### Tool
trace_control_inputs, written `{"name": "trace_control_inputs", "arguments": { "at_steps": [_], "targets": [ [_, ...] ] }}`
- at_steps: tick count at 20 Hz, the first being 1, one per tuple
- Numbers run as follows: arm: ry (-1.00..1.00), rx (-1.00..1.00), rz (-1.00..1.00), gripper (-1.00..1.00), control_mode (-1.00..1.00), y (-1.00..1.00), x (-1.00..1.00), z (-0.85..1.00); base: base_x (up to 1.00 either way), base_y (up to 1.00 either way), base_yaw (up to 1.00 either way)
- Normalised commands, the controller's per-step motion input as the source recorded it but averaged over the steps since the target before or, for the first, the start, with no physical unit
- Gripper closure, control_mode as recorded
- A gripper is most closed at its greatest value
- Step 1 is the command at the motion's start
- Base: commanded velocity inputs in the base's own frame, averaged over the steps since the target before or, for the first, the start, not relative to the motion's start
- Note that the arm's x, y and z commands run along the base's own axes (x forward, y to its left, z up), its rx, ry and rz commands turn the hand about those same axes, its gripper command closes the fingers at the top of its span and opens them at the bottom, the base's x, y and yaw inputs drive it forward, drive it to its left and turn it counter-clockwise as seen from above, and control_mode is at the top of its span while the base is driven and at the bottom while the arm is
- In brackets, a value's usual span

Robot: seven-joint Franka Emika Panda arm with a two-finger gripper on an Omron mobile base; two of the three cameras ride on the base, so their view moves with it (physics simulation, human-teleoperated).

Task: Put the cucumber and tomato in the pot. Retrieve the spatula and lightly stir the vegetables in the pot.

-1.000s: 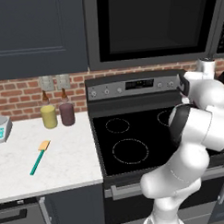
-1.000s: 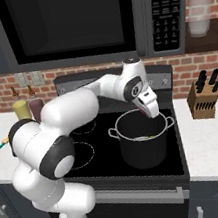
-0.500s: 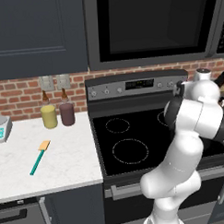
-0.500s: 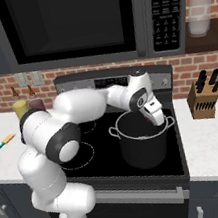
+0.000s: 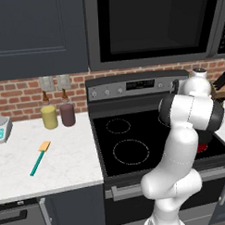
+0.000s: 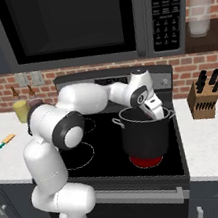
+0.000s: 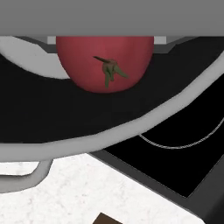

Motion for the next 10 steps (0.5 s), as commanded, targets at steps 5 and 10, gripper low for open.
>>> {"name": "trace_control_inputs", "arguments": {
  "at_steps": [5, 10],
  "targets": [
    [0.00, 0.00, 0.00, -1.00, -1.00, 0.00, -0.35, -0.32, 0.00, 0.00, 0.00],
    [0.00, 0.00, 0.00, -1.00, -1.00, 0.00, -0.44, -0.07, 0.00, 0.00, 0.00]
  ]
}}
